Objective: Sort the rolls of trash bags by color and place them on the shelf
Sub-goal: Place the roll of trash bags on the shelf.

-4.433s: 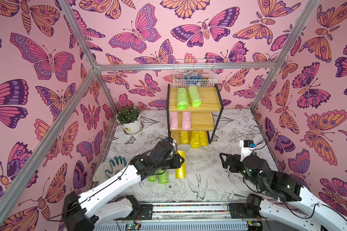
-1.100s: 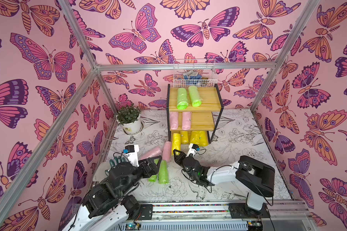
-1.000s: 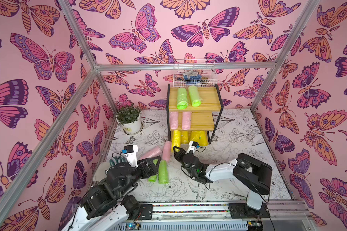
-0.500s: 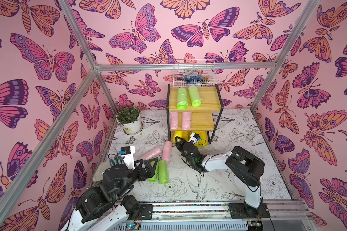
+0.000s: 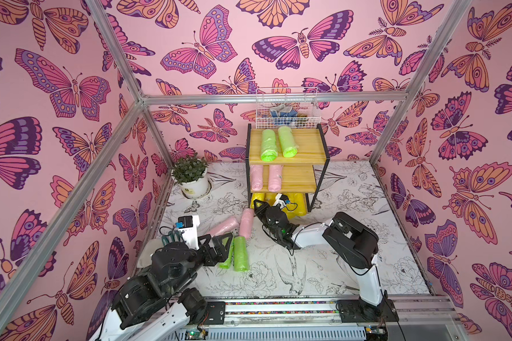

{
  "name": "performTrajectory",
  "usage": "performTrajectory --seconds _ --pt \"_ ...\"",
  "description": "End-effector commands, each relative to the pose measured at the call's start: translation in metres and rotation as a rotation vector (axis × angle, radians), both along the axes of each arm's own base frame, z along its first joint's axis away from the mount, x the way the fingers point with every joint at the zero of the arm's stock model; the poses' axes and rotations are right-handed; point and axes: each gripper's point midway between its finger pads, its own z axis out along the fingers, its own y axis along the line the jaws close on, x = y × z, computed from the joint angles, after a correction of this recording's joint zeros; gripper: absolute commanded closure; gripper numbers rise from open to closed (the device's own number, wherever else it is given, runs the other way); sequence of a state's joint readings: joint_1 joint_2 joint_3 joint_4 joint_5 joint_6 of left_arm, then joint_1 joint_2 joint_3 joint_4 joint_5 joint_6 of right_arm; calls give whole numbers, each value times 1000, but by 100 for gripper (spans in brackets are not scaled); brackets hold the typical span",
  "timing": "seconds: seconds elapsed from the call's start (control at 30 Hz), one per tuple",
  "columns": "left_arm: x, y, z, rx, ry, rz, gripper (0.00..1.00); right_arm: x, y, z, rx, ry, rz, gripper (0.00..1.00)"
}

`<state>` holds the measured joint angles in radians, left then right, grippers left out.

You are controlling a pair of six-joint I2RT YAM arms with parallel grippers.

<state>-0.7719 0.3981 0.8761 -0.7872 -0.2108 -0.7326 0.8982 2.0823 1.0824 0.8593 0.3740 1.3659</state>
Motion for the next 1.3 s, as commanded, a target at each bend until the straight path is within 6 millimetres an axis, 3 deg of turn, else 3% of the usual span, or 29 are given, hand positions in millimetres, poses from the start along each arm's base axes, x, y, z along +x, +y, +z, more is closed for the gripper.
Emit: performTrajectory --seconds 0.0,0.33,0.6,1.07,1.27 --pt "1 4 -1 34 -2 11 0 16 6 14 53 -20 16 100" --pt "4 1 -4 43 15 11 0 25 0 -3 13 33 14 100" --pt "6 -4 -10 54 34 3 0 25 -9 -29 -66 138 7 93" --pt "10 -8 -20 74 52 2 0 31 -18 -28 -128 186 12 51" --pt "11 -7 -24 91 56 2 0 34 -19 -18 -120 178 25 44"
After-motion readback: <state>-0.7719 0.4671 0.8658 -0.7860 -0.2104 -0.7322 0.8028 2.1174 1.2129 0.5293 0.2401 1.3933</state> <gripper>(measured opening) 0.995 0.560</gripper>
